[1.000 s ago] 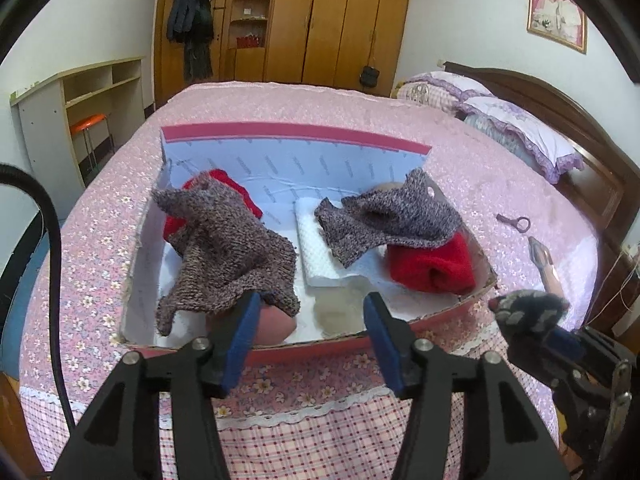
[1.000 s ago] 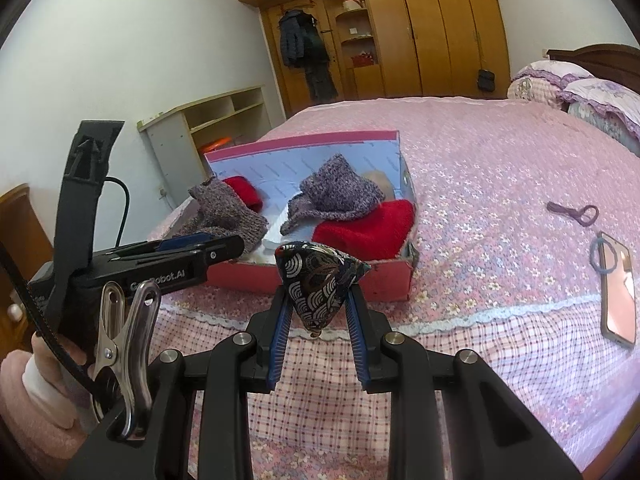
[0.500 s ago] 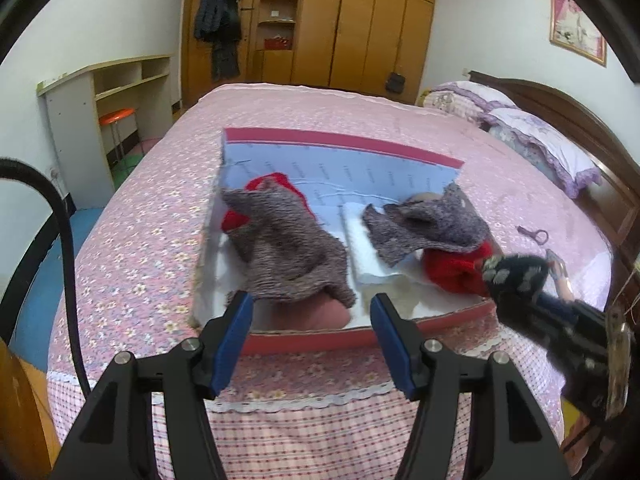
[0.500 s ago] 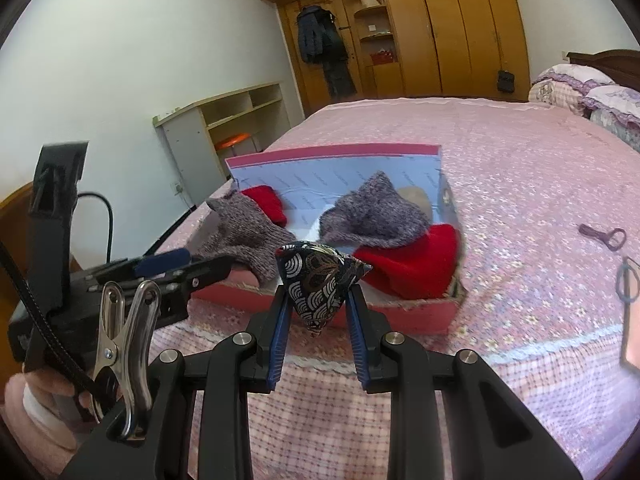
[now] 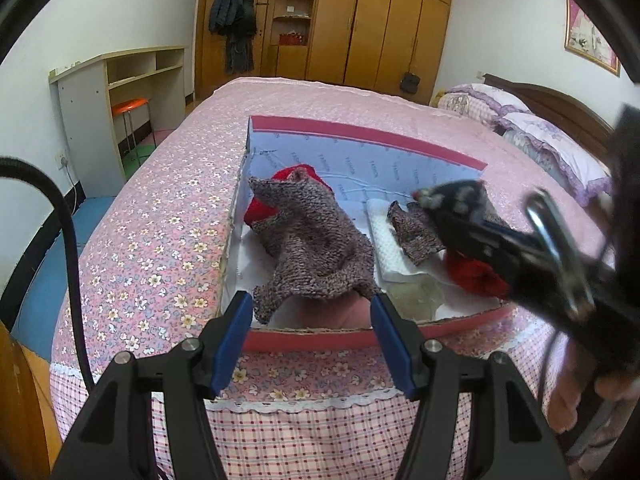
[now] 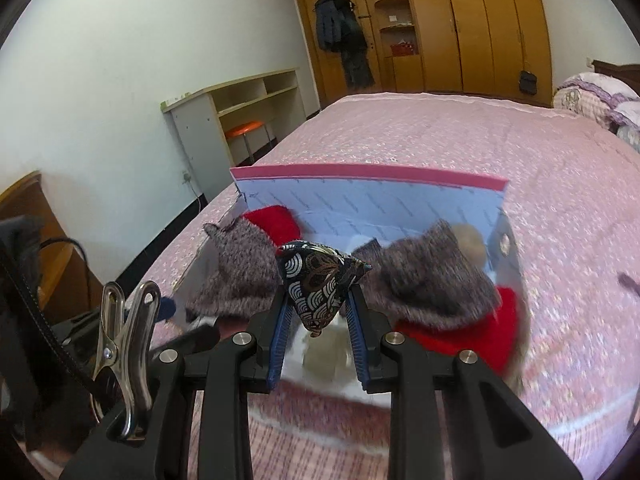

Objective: Organize soft objects
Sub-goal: 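Open the left gripper to drop the beige cup into the box, then lower the black pouch into the box and open the right gripper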

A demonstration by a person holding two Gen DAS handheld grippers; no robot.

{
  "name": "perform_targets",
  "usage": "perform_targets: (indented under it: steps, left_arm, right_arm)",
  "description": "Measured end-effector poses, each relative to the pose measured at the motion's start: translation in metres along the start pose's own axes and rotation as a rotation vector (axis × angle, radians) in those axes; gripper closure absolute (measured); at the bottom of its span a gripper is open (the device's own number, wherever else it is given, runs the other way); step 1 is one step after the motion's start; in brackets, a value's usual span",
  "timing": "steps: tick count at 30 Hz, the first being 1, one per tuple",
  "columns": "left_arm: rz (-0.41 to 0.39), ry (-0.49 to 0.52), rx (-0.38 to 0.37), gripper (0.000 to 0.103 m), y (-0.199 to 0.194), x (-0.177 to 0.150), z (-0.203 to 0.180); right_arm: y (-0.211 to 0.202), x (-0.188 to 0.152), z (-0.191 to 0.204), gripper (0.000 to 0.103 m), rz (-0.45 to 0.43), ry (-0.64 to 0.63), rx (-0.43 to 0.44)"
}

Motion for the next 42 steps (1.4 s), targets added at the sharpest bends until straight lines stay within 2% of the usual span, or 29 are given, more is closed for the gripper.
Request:
perform_targets:
  steps: [13,17,22,24,34,38,42]
  left_arm:
    - [-0.004,0.002,0.006,0.038,0.002,-0.001,-0.001]
    - [-0.005,0.003,0.008,0.038,0.002,-0.001,-0.001]
    - [-0.006,0.006,0.013,0.038,0.002,-0.001,-0.002]
    - [-0.006,0.006,0.014,0.038,0.002,-0.001,-0.002]
    - [-0.016,0.018,0.029,0.038,0.001,-0.001,-0.003]
    - [-0.015,0.013,0.030,0.038,0.000,-0.002,-0.003]
    - [-0.018,0.011,0.031,0.037,-0.007,-0.003,-0.001]
  right_arm:
    - [0.028,-0.002,-0.018,0.074,0.040,0.034,-0.012]
    - [0.029,-0.004,-0.020,0.064,0.041,0.042,-0.027]
    - [0.027,-0.005,-0.017,0.062,0.041,0.028,-0.030]
    - [0.025,-0.006,-0.013,0.057,0.037,0.022,-0.030]
    - [0.010,-0.009,-0.012,0.054,0.018,0.021,-0.025]
    - [0.006,-0.010,-0.010,0.048,0.016,0.029,-0.015]
    - [-0.001,-0.012,-0.005,0.047,0.001,0.020,-0.008]
Point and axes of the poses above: each gripper's, at about its wrist camera, not at the fingertips, and y roughly the way its jaws point, z to its left, x to its top, the point moved 9 cm from there along y, roughly the way its jaws point, and after that the axes turned 15 degrees about x, right-handed, at the moved point
